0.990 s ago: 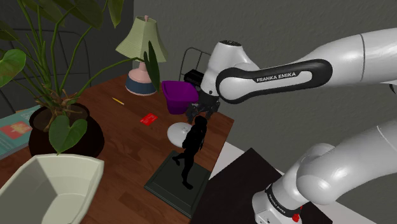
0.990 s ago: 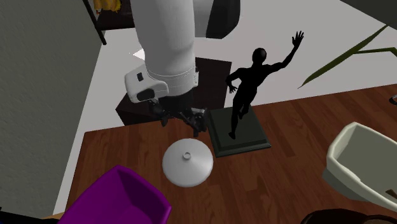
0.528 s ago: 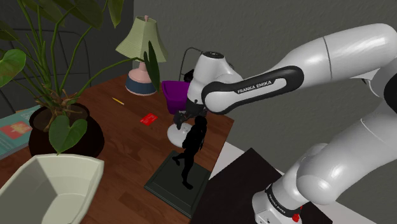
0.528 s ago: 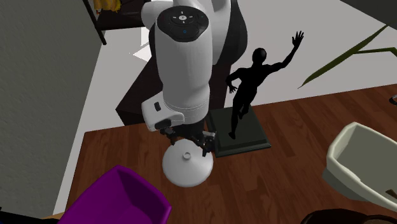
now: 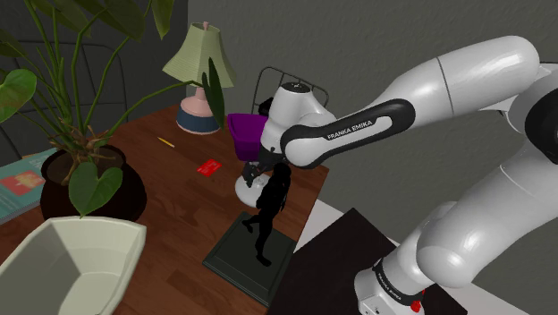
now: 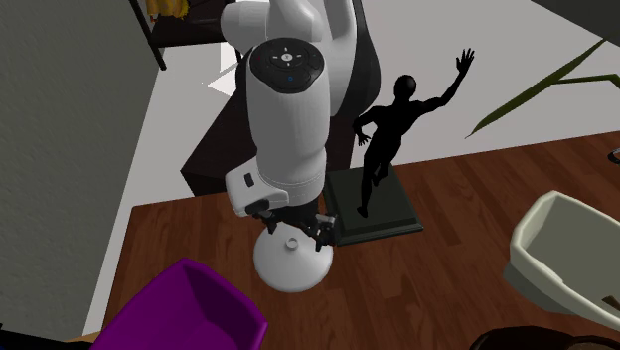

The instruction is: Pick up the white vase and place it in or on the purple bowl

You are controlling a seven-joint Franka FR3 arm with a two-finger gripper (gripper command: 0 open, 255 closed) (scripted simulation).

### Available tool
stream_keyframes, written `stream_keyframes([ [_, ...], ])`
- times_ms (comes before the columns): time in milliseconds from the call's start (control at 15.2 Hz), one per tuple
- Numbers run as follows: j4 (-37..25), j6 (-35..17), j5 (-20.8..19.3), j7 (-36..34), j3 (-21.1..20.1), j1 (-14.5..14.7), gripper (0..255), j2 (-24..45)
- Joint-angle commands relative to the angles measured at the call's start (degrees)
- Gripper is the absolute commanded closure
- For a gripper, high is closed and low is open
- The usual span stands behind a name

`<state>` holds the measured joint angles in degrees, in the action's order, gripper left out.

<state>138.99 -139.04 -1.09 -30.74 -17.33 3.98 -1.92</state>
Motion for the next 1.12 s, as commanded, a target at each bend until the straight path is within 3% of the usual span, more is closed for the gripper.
stream_keyframes([
  [0,0.0,0.0,0.0,0.0,0.0,0.0,0,0.0],
  [132,0.0,0.0,0.0,0.0,0.0,0.0,0,0.0],
  [198,0.0,0.0,0.0,0.0,0.0,0.0,255,0.0],
  [792,0.0,0.0,0.0,0.0,0.0,0.0,255,0.0],
  [1056,-1.0,3.2,1.0,0.8,0.1,0.1,255,-2.3],
])
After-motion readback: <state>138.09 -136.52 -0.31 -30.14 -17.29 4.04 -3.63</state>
